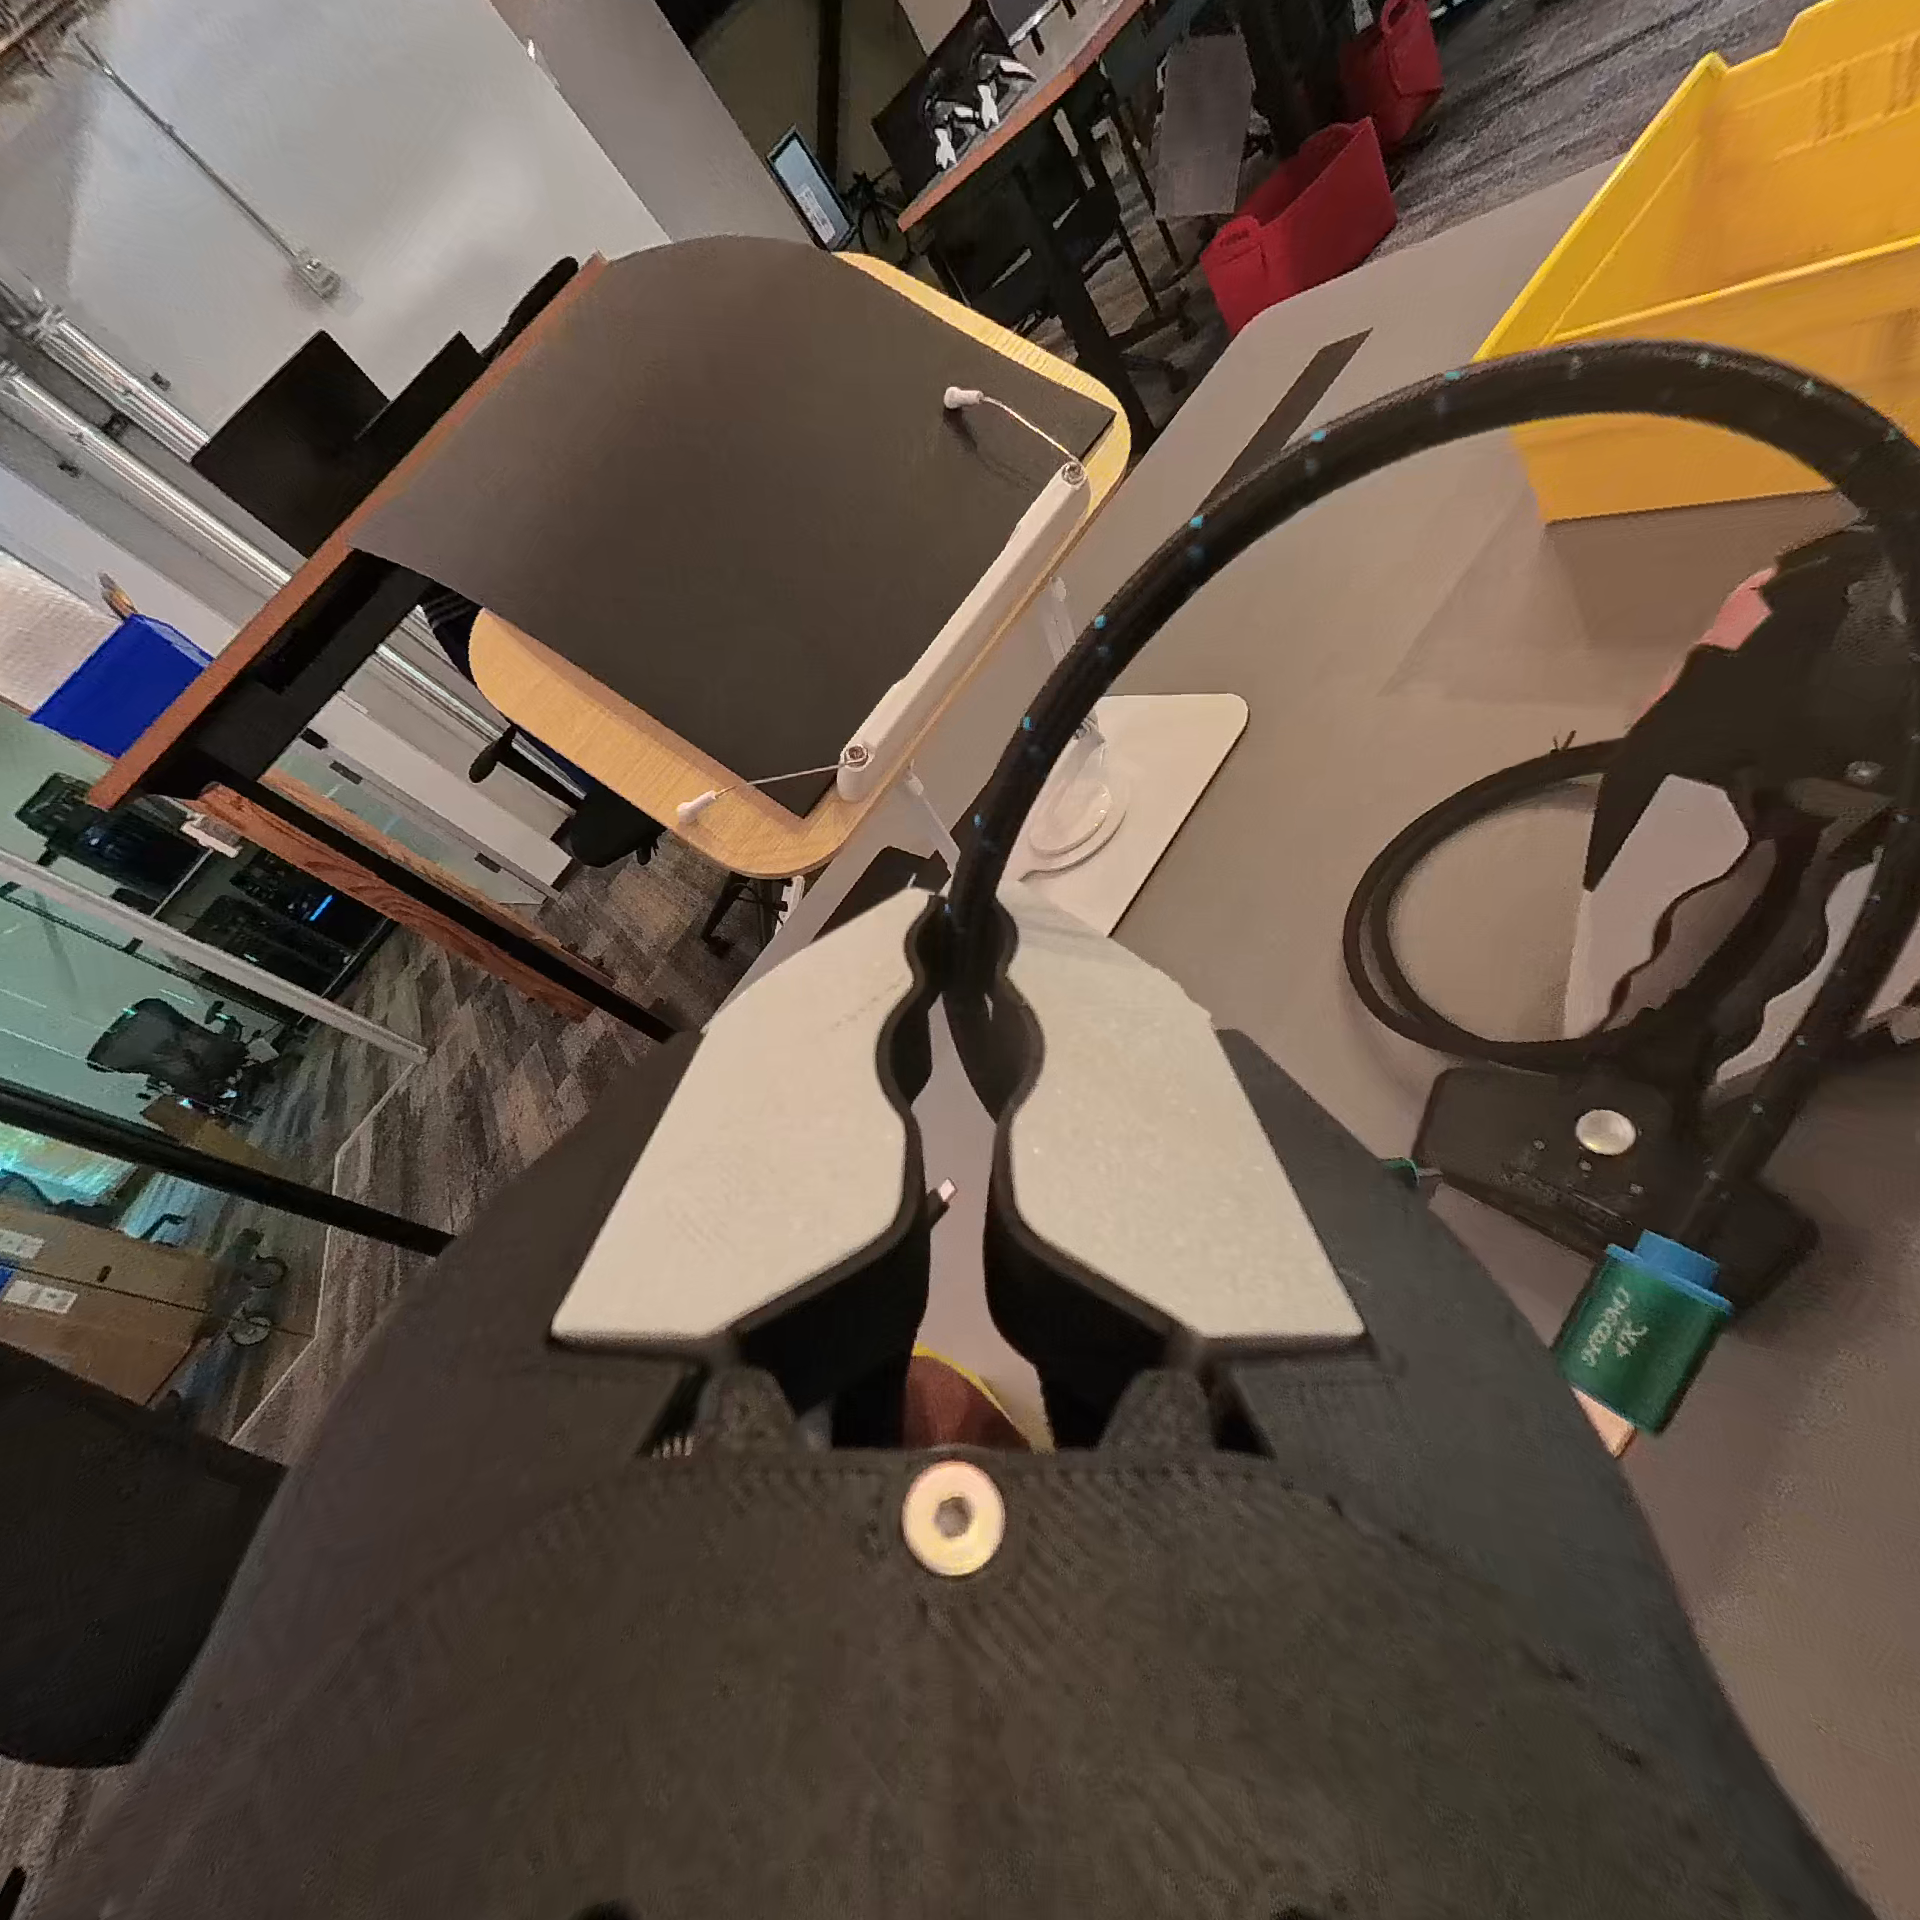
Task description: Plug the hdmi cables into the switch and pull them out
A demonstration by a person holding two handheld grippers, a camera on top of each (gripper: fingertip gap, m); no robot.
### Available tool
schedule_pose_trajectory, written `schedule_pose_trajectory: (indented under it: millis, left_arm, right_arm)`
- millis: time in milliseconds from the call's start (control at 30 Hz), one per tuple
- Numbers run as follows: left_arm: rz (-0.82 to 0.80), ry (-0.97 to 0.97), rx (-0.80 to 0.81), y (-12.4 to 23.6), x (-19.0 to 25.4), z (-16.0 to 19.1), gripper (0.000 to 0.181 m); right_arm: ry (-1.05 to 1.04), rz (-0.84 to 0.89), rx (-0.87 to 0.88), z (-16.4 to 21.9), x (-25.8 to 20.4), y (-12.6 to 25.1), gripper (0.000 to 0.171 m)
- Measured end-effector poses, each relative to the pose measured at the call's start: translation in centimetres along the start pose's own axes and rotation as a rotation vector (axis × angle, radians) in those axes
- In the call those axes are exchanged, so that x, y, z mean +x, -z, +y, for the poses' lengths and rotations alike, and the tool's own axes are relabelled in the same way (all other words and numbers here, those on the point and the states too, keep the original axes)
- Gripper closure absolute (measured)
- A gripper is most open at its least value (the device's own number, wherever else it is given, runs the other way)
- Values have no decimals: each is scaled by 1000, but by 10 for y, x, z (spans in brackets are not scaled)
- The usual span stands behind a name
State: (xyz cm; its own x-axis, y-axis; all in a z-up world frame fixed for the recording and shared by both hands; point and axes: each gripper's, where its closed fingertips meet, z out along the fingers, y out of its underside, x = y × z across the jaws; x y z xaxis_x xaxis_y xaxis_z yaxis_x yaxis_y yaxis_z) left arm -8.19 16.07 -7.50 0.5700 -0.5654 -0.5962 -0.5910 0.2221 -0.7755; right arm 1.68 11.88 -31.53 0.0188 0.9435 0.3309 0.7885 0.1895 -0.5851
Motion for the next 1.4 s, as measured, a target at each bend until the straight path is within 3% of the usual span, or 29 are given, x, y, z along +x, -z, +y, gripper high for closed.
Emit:
schedule_pose_trajectory:
  millis: [200,467,633,833,1033,1233,1400]
  left_arm:
    - [-17,8,4,6,-9,-1,176]
    - [-31,82,51,17,-24,-10,176]
    - [-23,73,54,17,-21,-13,176]
    - [-18,72,56,17,-19,-14,176]
    - [-20,81,60,16,-19,-12,176]
    - [-14,102,72,10,-14,-9,176]
    - [-19,110,102,10,-12,-13,176]
  right_arm:
    - [-115,-62,256,-14,3,17,150]
    - [-280,-216,797,-51,16,93,151]
    - [-297,-272,937,-54,15,115,151]
    - [-297,-278,974,-53,16,123,150]
    - [-283,-175,832,-45,24,110,151]
    - [-165,22,325,-6,34,64,150]
    - [-88,132,55,20,42,41,150]
